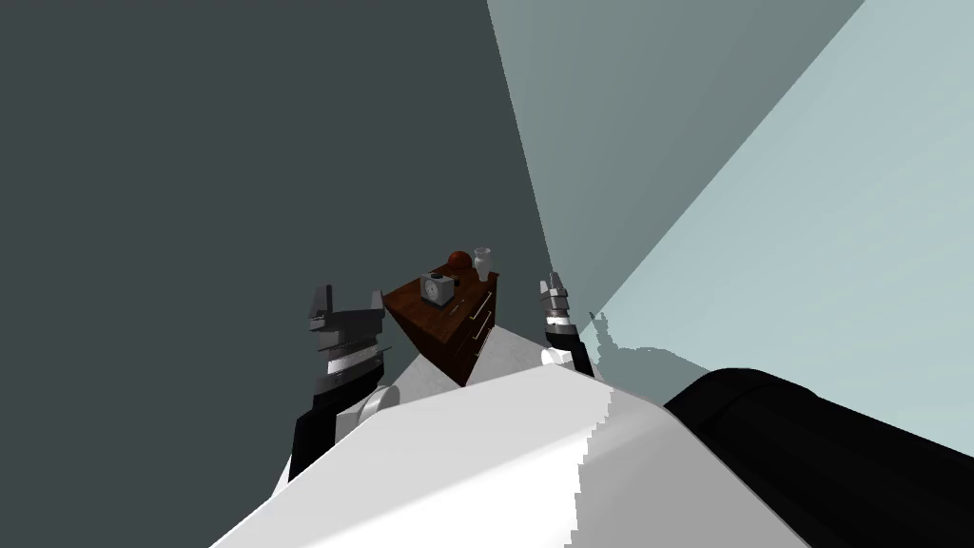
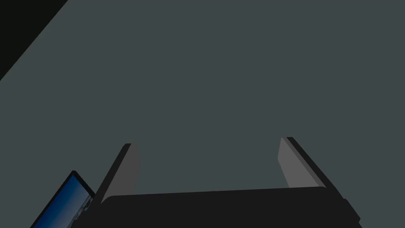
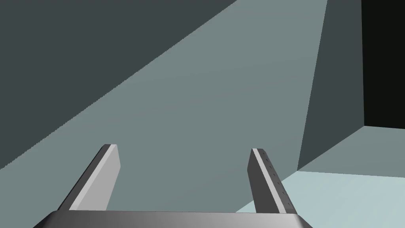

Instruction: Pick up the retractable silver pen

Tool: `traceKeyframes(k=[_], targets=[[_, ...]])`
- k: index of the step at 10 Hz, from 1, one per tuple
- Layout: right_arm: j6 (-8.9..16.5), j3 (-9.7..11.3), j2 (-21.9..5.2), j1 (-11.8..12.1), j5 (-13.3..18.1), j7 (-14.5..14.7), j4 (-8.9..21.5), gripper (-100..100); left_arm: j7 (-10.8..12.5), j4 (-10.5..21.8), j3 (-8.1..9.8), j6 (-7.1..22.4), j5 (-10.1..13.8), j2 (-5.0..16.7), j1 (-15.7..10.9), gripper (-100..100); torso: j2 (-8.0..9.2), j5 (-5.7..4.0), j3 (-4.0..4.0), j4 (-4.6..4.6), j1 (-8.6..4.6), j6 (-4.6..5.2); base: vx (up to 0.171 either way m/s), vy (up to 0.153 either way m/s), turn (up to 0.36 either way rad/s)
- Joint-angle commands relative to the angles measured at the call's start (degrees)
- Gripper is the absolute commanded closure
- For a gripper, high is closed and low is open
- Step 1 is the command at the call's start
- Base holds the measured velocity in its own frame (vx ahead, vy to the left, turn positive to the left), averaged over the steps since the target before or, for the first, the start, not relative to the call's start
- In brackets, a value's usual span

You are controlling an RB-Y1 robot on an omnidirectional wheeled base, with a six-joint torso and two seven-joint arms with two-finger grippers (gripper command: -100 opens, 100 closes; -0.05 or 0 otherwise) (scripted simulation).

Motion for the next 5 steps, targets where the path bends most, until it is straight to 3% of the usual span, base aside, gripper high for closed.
traceKeyframes(k=[1,5], targets=[[0.0,0.0,0.0,0.0,0.0,0.0,0.0,0,0.6,0.1,-0.07,1.0,0.2,1.8,-0.4,-100,0.00,0.00,0.00,0.00,0.00,0.00,-0.016,0.009,-0.016],[0.0,0.0,0.0,0.0,0.0,0.0,0.0,0,4.1,0.8,-0.35,6.9,1.6,6.9,-2.8,-100,0.24,0.02,0.14,0.05,0.10,0.01,-0.061,0.021,-0.037]])
